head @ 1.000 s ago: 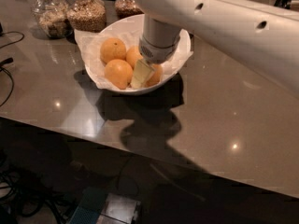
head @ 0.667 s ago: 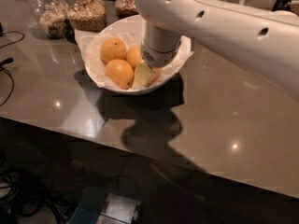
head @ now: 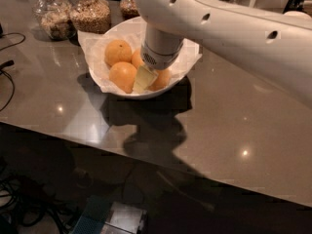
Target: Pick orange from white bowl
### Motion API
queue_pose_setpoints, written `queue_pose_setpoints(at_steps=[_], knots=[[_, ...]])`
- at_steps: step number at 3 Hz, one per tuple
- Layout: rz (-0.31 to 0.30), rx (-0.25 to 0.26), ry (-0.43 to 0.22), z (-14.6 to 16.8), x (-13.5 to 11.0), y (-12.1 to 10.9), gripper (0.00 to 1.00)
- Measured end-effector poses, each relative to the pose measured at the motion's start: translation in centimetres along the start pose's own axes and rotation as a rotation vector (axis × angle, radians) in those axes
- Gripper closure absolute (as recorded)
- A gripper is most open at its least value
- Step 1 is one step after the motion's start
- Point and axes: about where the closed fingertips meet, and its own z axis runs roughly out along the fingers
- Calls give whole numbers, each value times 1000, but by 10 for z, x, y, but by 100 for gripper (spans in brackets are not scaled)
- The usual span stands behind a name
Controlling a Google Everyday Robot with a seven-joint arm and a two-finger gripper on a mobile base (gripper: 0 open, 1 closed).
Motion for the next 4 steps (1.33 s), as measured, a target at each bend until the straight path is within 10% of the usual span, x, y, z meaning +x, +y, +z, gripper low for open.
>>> queue_pose_setpoints(at_steps=[4], knots=[[-75,-28,28,15,-4,2,26]])
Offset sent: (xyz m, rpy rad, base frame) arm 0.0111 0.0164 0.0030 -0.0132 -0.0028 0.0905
